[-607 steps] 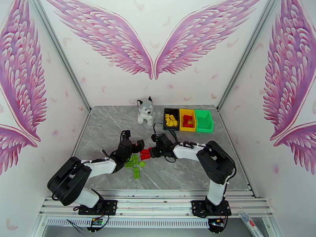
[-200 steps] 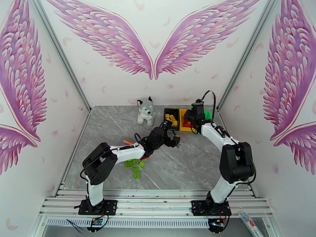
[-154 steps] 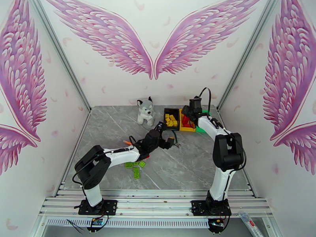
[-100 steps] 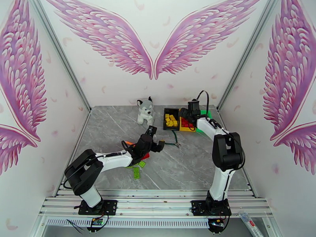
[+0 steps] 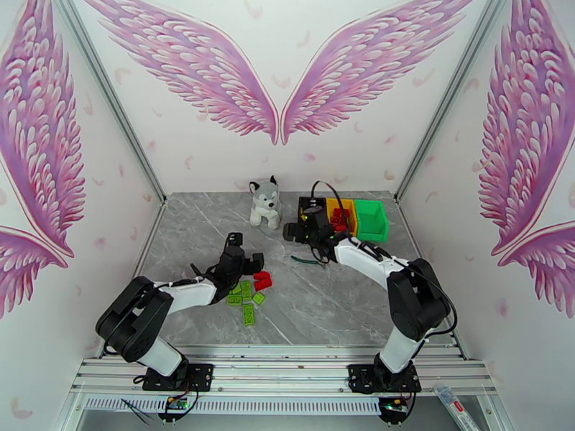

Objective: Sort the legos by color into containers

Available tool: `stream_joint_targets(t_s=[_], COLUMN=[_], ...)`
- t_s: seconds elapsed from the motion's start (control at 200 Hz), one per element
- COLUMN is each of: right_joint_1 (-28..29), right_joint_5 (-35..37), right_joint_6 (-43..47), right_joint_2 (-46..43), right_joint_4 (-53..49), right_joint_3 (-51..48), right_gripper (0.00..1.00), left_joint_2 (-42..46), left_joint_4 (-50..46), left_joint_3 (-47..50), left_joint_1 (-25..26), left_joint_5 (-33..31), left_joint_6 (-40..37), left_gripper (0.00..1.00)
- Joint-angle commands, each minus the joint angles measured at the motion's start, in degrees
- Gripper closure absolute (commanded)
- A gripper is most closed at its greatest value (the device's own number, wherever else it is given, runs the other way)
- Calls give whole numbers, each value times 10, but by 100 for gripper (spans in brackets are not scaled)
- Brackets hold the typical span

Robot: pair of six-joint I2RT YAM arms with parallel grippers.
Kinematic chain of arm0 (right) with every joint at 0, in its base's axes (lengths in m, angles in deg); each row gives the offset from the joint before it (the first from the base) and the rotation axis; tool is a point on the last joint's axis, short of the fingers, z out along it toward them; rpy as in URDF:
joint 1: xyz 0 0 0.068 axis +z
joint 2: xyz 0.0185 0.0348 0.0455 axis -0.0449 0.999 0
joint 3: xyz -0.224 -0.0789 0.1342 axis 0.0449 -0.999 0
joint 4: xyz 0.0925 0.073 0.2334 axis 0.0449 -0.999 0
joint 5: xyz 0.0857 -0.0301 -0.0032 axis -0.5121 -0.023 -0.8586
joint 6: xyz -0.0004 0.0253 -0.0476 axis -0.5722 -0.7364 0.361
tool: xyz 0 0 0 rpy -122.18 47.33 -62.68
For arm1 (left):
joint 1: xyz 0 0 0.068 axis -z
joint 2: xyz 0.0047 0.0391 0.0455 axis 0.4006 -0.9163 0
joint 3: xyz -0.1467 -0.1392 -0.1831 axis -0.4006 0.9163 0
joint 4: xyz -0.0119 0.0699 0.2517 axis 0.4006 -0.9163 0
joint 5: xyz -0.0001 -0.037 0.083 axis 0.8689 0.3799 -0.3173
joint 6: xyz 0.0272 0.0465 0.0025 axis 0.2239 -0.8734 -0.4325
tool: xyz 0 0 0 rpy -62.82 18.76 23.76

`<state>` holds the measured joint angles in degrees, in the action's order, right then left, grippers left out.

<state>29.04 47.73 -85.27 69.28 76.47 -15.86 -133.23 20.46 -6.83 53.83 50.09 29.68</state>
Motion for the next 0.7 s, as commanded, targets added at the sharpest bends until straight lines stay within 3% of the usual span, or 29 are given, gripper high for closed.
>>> stream_joint_targets(t_s=[0.0,0.4,0.695], right_joint_1=[41,184,221], right_joint_5=[7,0,37], right_joint_6=[10,-18,-35], right_joint_2=[-2,40,94], right_joint_4=[-8,-29,-57], right_joint_3=[-24,-43,-16], right_gripper=[5,1,0], left_joint_2=[38,87,113], left_joint_4=[13,22,27], left_joint_3=[21,76,107], left_joint_1=[-13,-32,-33], left_joint_5=[7,-8,-8], left_joint_6=[25,41,50], left_gripper=[1,1,1])
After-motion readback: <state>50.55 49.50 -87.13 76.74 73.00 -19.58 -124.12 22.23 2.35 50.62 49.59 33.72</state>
